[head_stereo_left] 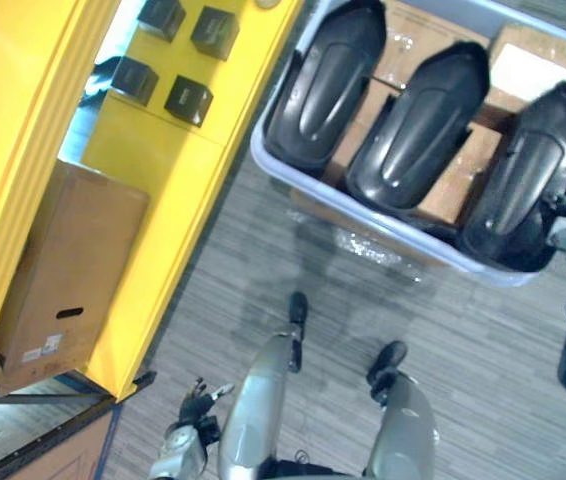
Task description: Walk over and take plastic housings, then place them on the shelf
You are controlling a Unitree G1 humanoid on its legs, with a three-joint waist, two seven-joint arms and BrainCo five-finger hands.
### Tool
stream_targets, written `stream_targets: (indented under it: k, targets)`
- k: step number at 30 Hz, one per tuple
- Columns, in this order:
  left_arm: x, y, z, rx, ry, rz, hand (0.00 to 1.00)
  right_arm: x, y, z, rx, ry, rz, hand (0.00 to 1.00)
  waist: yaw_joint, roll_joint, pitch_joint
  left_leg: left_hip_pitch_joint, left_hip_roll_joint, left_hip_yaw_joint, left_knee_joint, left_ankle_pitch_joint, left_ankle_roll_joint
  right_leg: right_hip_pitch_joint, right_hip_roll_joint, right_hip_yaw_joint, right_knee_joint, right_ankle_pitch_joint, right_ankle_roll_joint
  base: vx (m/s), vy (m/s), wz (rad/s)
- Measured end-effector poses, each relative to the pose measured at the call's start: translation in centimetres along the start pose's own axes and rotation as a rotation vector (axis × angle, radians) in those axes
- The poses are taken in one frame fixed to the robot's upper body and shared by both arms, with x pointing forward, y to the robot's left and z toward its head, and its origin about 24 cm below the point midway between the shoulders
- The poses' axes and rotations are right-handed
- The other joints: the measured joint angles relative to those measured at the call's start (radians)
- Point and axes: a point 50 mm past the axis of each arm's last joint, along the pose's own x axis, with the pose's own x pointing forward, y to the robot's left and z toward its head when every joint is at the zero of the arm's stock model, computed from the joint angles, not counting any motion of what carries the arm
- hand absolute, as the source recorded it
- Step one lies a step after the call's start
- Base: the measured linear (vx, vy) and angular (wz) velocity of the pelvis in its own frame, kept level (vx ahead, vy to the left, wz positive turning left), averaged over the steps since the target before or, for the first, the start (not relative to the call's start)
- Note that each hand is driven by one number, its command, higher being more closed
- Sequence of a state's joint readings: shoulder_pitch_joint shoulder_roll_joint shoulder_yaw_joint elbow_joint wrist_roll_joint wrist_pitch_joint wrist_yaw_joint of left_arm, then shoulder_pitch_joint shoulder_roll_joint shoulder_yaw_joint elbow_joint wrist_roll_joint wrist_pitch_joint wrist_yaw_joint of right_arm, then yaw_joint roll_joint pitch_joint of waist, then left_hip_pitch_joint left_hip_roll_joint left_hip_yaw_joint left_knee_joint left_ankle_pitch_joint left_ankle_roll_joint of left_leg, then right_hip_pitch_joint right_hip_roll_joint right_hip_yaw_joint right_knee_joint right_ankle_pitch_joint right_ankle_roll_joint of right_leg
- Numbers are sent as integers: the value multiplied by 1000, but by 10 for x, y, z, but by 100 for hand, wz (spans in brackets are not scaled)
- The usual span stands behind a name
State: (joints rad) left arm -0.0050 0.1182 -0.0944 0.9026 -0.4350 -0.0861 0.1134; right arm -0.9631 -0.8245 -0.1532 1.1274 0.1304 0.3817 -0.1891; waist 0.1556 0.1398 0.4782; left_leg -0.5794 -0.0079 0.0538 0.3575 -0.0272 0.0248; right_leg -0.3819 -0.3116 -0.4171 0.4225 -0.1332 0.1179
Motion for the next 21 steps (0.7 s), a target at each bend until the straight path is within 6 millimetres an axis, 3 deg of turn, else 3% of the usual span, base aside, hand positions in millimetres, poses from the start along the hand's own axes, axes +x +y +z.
stream_targets:
  k: [5, 9, 15, 18, 21]
  targets:
    - [0, -4, 3, 11, -18, -16, 0, 1, -6, -5, -119, 16, -61, 100, 0, 13, -9, 2, -4, -20, -12, 10, -7, 9, -1, -23, 3, -9, -4, 3, 0, 10]
    - [0, -9, 8, -1, -43, -39, 0, 2, -11, -6, -218, -14, -137, 100, 17, 19, -12, 16, -4, -25, -42, 29, -14, 8, -1, -25, 5, -15, -6, -7, 0, 4]
    - [-2, -27, 15, -370, -30, -156, 0, 1, -7, -15, -338, -97, -209, 100, 9, 25, -16, 21, -4, -45, -43, 36, -18, 28, 3, -47, 10, -18, -10, 6, 0, 8]
    - [-3, -37, 33, -508, -89, -228, 0, -3, 3, -11, -340, -171, -260, 100, 4, 25, -16, 28, -3, -45, -41, 36, -18, 37, 5, -46, 9, -18, -10, -6, 15, 0]
    - [-9, -41, 72, -510, -265, -208, 0, -9, 11, -5, -337, -250, -293, 100, -7, 22, -15, 49, 0, -41, -43, 36, -18, 57, 8, -42, -1, -17, -11, -9, 19, -4]
